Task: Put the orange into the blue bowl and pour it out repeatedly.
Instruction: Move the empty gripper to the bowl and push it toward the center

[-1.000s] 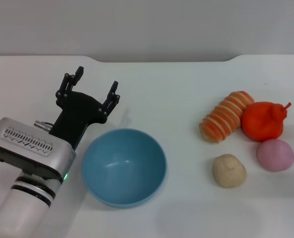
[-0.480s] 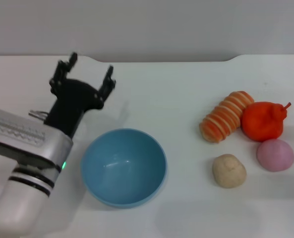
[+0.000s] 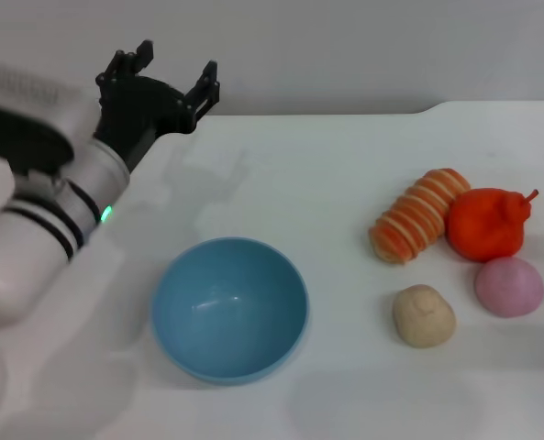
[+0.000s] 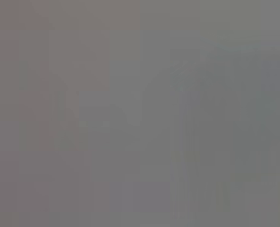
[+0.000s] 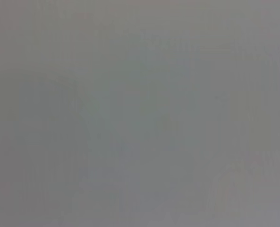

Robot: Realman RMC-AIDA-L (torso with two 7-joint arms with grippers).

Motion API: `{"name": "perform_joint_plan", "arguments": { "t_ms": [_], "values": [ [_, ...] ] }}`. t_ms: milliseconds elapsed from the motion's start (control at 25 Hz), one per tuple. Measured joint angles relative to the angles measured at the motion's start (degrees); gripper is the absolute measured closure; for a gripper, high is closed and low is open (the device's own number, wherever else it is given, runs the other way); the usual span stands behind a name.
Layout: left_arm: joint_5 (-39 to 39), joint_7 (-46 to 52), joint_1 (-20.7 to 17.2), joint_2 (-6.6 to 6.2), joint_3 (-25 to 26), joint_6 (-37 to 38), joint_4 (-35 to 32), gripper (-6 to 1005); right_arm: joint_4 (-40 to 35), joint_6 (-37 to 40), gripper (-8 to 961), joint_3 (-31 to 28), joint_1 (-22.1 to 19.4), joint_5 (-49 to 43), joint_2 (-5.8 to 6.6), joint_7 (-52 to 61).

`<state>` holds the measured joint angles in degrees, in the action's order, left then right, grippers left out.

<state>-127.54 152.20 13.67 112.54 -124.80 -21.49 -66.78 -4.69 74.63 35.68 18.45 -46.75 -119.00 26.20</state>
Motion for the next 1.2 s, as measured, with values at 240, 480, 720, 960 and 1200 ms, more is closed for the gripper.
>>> {"name": "perform_joint_plan", "arguments": {
  "t_ms": [240,480,720,960,1200],
  "values": [
    [-6.6,-4.6,-1.7,3.3,19.6,37.3,-14.2,215,-0.1,0.1,237,0.0,0.3,0.0,0.04,0.0],
    [-5.5,-8.4,1.0,5.1,37.5,69.6,-24.1,215,-0.2,0.3,237,-0.1,0.4,0.0,0.08,0.1],
    [-3.0,-7.7,3.9,5.31,47.5,88.7,-24.4,215,-0.3,0.5,237,-0.3,0.8,0.0,-0.01,0.1],
    [2.4,-7.3,2.1,5.39,47.9,90.7,-21.7,215,-0.2,0.3,237,-1.2,1.0,0.0,0.0,0.0],
    [2.5,-7.2,1.7,5.41,47.6,91.5,-17.7,214,-0.1,0.0,237,-1.3,1.0,0.0,0.0,0.0]
  ]
}}
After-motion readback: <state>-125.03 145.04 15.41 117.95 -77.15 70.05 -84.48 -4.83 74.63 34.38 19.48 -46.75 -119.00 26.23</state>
